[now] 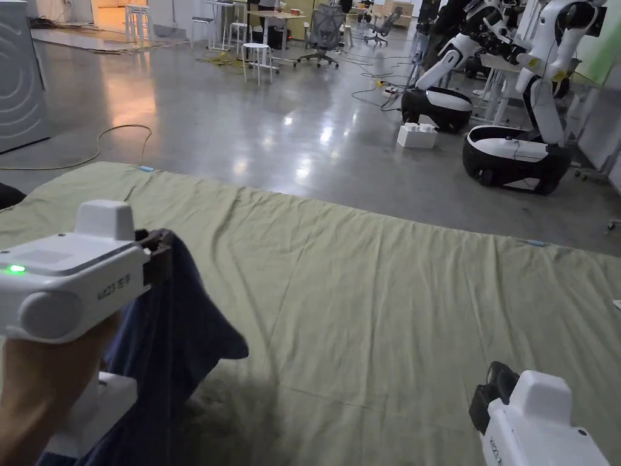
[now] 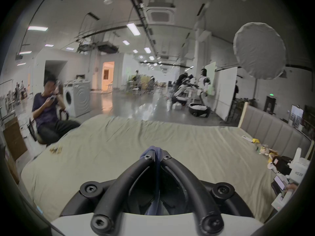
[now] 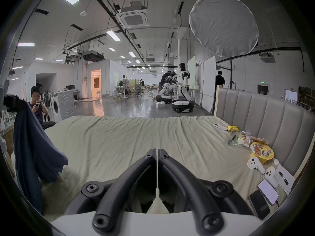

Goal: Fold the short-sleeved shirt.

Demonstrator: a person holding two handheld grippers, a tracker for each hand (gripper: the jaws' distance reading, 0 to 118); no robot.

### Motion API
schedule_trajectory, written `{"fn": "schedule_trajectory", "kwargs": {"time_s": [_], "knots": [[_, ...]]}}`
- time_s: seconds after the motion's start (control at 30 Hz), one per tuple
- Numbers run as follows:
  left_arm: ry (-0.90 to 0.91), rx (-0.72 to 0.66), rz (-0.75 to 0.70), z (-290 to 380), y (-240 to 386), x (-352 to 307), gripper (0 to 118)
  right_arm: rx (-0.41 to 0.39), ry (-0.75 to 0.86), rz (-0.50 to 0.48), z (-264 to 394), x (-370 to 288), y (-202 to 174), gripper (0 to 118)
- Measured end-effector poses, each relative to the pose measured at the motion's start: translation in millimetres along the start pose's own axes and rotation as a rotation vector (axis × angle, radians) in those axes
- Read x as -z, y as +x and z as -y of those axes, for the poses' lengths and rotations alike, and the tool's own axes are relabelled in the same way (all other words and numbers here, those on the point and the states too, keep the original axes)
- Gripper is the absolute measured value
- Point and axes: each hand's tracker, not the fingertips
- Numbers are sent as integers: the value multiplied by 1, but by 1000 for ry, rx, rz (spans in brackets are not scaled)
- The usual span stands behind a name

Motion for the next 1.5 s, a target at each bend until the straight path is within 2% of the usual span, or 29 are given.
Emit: {"fn": "schedule_trajectory", "kwargs": {"time_s": [0.2, 0.4, 0.5, 0.67, 0.87, 0.9, 0.93, 0.97, 1.0, 1.03, 1.13, 1.17, 1.3, 1.5], "knots": [[48, 73, 178, -31, 79, 17, 4, 42, 32, 56, -8, -14, 30, 2], [18, 96, 366, -14, 174, 37, 4, 59, 52, 125, -7, -29, 66, 2], [-12, 105, 444, 11, 219, 48, 4, 63, 49, 163, -3, -36, 84, 2], [-167, 153, 551, 79, 283, 67, 4, 82, 25, 222, 9, -44, 112, 2], [-346, 180, 574, 164, 315, 80, 5, 104, -19, 260, 23, -50, 132, 2], [-348, 180, 575, 173, 316, 80, 8, 106, -28, 262, 25, -50, 133, 2], [-352, 180, 575, 179, 316, 80, 18, 107, -38, 262, 27, -49, 134, 2], [-365, 190, 557, 183, 317, 80, 35, 109, -47, 261, 28, -49, 135, 2], [-374, 199, 550, 187, 316, 80, 58, 110, -55, 258, 29, -49, 135, 2], [-368, 200, 551, 188, 312, 79, 68, 110, -62, 253, 30, -49, 134, 2], [-306, 183, 574, 182, 295, 72, 69, 98, -70, 236, 30, -47, 130, 2], [-270, 178, 559, 163, 307, 48, 70, 92, -68, 227, 29, -47, 127, 2], [-147, 94, 528, 137, 278, 28, 73, 73, -49, 187, 21, -44, 112, 2], [22, 6, 337, 117, 221, 2, 72, 8, 14, 126, 5, -41, 81, 2]]}}
